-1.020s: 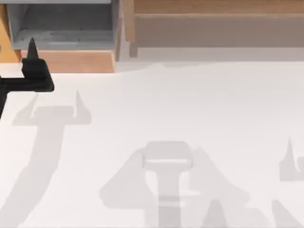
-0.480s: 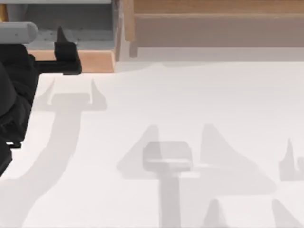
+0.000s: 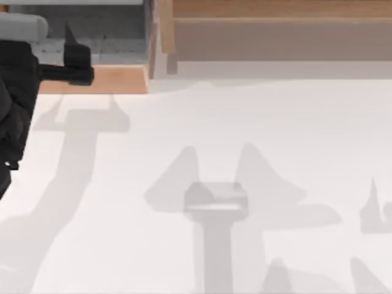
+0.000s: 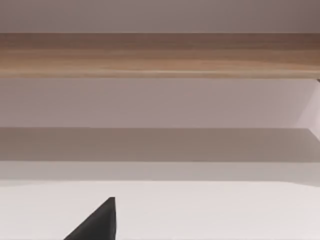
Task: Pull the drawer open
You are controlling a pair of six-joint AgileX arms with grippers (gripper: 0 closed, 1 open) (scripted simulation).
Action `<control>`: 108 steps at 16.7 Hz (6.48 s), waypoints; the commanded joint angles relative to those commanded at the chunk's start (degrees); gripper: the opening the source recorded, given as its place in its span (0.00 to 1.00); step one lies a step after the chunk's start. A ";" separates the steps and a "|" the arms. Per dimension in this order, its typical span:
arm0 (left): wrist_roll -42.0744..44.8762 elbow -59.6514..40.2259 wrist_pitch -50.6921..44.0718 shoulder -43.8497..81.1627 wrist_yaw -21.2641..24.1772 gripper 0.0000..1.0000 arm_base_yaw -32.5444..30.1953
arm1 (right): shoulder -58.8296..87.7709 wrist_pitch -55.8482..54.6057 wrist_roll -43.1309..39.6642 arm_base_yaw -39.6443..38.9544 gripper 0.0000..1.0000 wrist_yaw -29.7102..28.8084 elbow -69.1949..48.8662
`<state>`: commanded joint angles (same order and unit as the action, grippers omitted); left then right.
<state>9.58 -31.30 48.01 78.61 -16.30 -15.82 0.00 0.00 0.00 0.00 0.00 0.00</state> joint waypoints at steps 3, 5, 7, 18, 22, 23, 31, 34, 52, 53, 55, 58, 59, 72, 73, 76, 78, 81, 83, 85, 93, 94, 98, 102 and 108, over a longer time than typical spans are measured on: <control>10.59 -4.42 2.71 7.01 5.70 1.00 6.15 | 0.00 0.00 0.00 0.00 1.00 0.00 0.00; 19.10 -7.88 4.80 12.65 10.35 1.00 10.84 | 0.00 0.00 0.00 0.00 1.00 0.00 0.00; 28.35 -11.59 7.05 18.78 15.40 1.00 15.74 | 0.00 0.00 0.00 0.00 1.00 0.00 0.00; 75.60 -29.62 18.04 48.48 39.95 1.00 37.50 | 0.00 0.00 0.00 0.00 1.00 0.00 0.00; 81.21 -31.73 19.31 52.07 42.95 1.00 39.83 | 0.00 0.00 0.00 0.00 1.00 0.00 0.00; 81.21 -31.73 19.31 52.07 42.95 1.00 39.83 | 0.00 0.00 0.00 0.00 1.00 0.00 0.00; 81.18 -35.94 17.05 53.99 41.97 1.00 38.82 | 0.00 0.00 0.00 0.00 1.00 0.00 0.00; 81.17 -38.29 15.85 55.14 41.53 1.00 38.37 | 0.00 0.00 0.00 0.00 1.00 0.00 0.00; 81.17 -38.29 15.85 55.14 41.53 0.00 38.37 | 0.00 0.00 0.00 0.00 1.00 0.00 0.00; 81.17 -38.29 15.85 55.14 41.53 0.00 38.37 | 0.00 0.00 0.00 0.00 1.00 0.00 0.00; 81.17 -38.29 15.85 55.14 41.53 0.00 38.37 | 0.00 0.00 0.00 0.00 1.00 0.00 0.00; 81.17 -38.29 15.85 55.14 41.53 0.00 38.37 | 0.00 0.00 0.00 0.00 1.00 0.00 0.00; 80.87 -38.22 15.33 55.64 41.55 0.00 38.58 | 0.00 0.00 0.00 0.00 1.00 0.00 0.00; 81.07 -22.33 23.81 48.36 45.52 0.00 42.63 | 0.00 0.00 0.00 0.00 1.00 0.00 0.00; 81.08 -22.60 23.56 48.74 45.37 0.00 42.50 | 0.00 0.00 0.00 0.00 1.00 0.00 0.00; 81.21 -20.52 25.48 47.11 46.67 0.00 43.86 | 0.00 0.00 0.00 0.00 1.00 0.00 0.00; 81.21 -16.29 27.19 45.79 47.86 0.00 45.00 | 0.00 0.00 0.00 0.00 1.00 0.00 0.00; 81.26 -9.94 30.20 43.69 49.75 0.00 46.83 | 0.00 0.00 0.00 0.00 1.00 0.00 0.00; 81.35 -8.63 31.26 42.68 50.66 0.00 47.87 | 0.00 0.00 0.00 0.00 1.00 0.00 0.00; 81.35 -8.63 31.26 42.68 50.66 0.00 47.87 | 0.00 0.00 0.00 0.00 1.00 0.00 0.00; 81.73 1.14 36.38 39.46 55.83 0.00 52.75 | 0.00 0.00 0.00 0.00 1.00 0.00 0.00; 81.77 2.51 37.40 38.78 56.87 0.00 53.81 | 0.00 0.00 0.00 0.00 1.00 0.00 0.00; 81.83 3.46 38.30 38.02 57.76 0.00 54.77 | 0.00 0.00 0.00 0.00 1.00 0.00 0.00; 81.83 3.46 38.30 38.02 57.76 0.23 54.77 | 0.00 0.00 0.00 0.00 1.00 0.00 0.00; 81.83 3.46 38.30 38.02 57.76 0.68 54.77 | 0.00 0.00 0.00 0.00 1.00 0.00 0.00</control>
<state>91.40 -27.84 86.31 116.63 41.46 38.95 0.00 0.00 0.00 0.00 0.00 0.00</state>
